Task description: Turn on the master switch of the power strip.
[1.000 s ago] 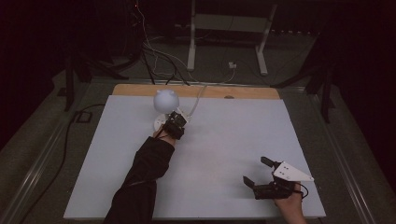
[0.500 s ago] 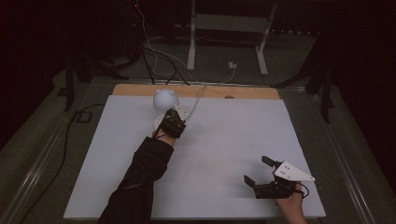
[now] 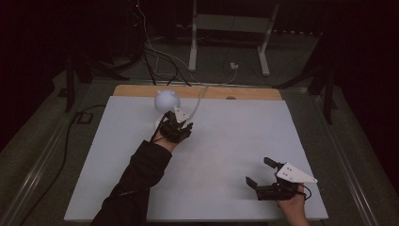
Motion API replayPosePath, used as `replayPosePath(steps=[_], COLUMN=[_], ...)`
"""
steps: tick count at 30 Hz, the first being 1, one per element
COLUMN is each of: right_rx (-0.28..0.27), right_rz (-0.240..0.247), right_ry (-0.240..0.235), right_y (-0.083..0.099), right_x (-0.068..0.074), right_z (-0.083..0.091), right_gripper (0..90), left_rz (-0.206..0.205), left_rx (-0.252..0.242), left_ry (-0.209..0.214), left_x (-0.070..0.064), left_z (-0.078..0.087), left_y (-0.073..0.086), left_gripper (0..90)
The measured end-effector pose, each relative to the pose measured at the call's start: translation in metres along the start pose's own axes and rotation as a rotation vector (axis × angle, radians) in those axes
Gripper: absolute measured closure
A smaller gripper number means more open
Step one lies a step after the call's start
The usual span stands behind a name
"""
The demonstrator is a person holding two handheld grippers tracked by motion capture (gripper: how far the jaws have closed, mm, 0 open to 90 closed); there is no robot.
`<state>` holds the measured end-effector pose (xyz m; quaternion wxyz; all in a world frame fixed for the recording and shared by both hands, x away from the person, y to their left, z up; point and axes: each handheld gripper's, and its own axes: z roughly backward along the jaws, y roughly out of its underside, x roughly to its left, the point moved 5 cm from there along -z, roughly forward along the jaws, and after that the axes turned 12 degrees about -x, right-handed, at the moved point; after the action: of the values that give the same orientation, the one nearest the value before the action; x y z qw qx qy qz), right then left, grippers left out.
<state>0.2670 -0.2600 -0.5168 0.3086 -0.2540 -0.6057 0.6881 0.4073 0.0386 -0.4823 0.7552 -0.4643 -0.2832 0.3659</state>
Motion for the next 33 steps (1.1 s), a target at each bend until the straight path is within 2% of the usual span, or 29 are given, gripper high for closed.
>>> replayPosePath(steps=[1,2,4,5,7,8,9,11,12,14,20,23,28,33], right_rx=[-0.001,-0.001,0.001,0.001,0.001,0.001,0.001,0.002,0.002,0.002,0.003,0.002,0.003,0.003], right_rz=[0.001,0.001,0.001,0.001,0.002,0.002,0.002,0.001,0.001,0.0,0.002,0.003,0.005,0.004], right_ry=[0.0,0.0,0.001,0.001,0.001,0.001,0.002,0.003,0.003,0.004,0.003,0.003,0.003,0.003], right_y=[0.0,0.0,0.0,0.0,0.0,0.0,0.0,0.0,0.0,0.0,0.0,0.0,0.0,0.0], right_x=[0.0,0.0,0.0,0.0,0.0,0.0,0.0,0.0,0.0,0.0,0.0,0.0,0.0,0.001], right_z=[0.0,0.0,0.0,0.0,0.0,0.0,0.0,0.0,0.0,0.0,0.0,0.0,-0.001,-0.001], right_gripper=[0.0,0.0,0.0,0.0,0.0,0.0,0.0,0.0,0.0,0.0,0.0,0.0,0.0,0.0], left_rz=[0.017,0.017,0.025,0.025,0.018,0.018,0.017,0.025,0.025,0.014,0.001,0.005,-0.012,-0.021], left_rx=[0.014,0.014,0.017,0.027,0.029,0.031,0.04,0.037,0.042,0.041,0.05,0.039,0.034,0.038], left_ry=[0.043,0.043,0.073,0.085,0.103,0.119,0.151,0.214,0.237,0.282,0.372,0.399,0.422,0.418], left_x=[-0.002,-0.002,-0.005,-0.006,-0.009,-0.01,-0.011,-0.015,-0.017,-0.02,-0.026,-0.027,-0.026,-0.024], left_z=[0.003,0.003,0.007,0.009,0.013,0.015,0.017,0.023,0.025,0.03,0.044,0.05,0.061,0.07], left_y=[0.0,0.0,0.001,0.001,0.001,0.001,0.001,0.001,0.001,0.001,0.006,0.008,0.013,0.022], left_gripper=[46.0,42.4,32.8,32.8,23.0,23.0,20.5,8.5,8.5,2.0,0.3,0.3,0.3,0.3])
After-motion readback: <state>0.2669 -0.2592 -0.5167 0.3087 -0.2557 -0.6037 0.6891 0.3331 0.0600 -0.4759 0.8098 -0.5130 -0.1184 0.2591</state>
